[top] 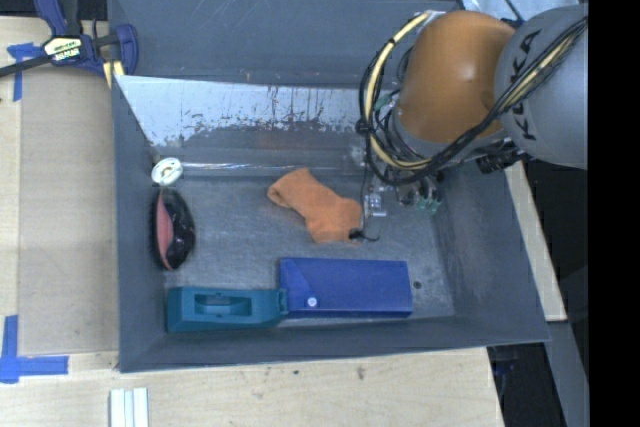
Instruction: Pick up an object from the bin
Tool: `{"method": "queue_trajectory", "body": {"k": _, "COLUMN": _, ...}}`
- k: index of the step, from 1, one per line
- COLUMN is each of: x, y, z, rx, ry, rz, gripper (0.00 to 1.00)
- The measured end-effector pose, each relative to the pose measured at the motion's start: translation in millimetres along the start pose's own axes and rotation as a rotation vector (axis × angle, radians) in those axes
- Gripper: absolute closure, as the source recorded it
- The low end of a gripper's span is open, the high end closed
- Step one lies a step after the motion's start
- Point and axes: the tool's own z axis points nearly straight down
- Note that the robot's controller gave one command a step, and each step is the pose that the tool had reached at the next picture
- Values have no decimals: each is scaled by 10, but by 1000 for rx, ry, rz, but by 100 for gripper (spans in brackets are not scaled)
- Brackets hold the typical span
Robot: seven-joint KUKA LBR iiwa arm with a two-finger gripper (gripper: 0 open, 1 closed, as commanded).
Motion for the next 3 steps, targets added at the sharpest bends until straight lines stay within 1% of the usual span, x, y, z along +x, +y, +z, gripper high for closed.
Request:
{"method": "queue_trajectory", "body": {"k": 1, "x": 0, "y": 0, "z": 0, "rx": 0, "ry": 0, "rz": 0, "gripper": 0}}
{"method": "queue_trajectory", "body": {"k": 2, "x": -72, "y": -51, "z": 469, "rx": 0, "ry": -6, "rz": -23, "gripper": 0}}
{"method": "queue_trajectory", "body": {"k": 3, "x": -125, "y": -58, "z": 951, "rx": 0, "ry": 0, "rz": -23, "gripper": 100}}
